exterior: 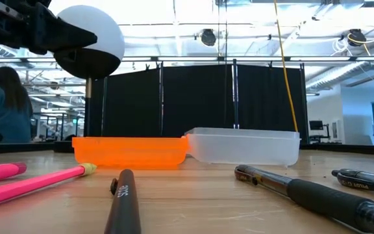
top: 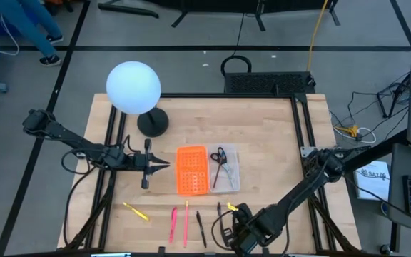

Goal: Pick & place school supplies into a supply box
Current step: Put the right black pen into the orange and white supply box

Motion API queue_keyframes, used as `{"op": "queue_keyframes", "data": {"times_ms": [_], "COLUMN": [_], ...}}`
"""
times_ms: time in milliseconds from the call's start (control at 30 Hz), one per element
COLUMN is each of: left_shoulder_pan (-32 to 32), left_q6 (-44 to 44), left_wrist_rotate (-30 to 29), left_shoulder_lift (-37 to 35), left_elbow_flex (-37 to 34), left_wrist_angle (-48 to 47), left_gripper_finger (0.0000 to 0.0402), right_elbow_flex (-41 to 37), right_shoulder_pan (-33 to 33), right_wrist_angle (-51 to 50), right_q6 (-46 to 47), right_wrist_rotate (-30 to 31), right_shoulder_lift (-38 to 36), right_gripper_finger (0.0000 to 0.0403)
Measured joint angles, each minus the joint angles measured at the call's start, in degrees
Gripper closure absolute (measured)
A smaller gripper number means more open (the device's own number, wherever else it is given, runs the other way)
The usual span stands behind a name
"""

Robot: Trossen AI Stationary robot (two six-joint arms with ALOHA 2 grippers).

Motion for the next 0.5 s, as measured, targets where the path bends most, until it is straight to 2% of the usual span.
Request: {"op": "queue_keyframes", "data": {"times_ms": [167, 267, 367, 500], "left_shoulder_pan": [0.04, 0.07, 0.07, 0.07], "left_q6": [3.13, 4.31, 4.58, 5.78], "left_wrist_rotate": [-0.06, -0.09, -1.04, -2.08], "left_shoulder_lift": [0.0, 0.0, 0.0, 0.0], "left_elbow_flex": [0.0, 0.0, 0.0, 0.0], "left_wrist_angle": [0.76, 0.94, 0.94, 0.82], "left_gripper_finger": [0.036, 0.036, 0.036, 0.036], "right_elbow_flex": [-1.89, -2.95, -5.39, -7.98], "right_shoulder_pan": [-1.28, -2.01, -2.43, -2.37], "right_wrist_angle": [1.33, 1.72, 4.64, 9.84], "right_q6": [1.97, 4.77, 7.31, 9.01], "right_wrist_rotate": [-1.94, -5.91, -10.59, -11.86], "right_shoulder_lift": [0.33, 0.24, 0.32, 0.29], "right_gripper_finger": [0.0244, 0.0204, 0.0185, 0.0183]}}
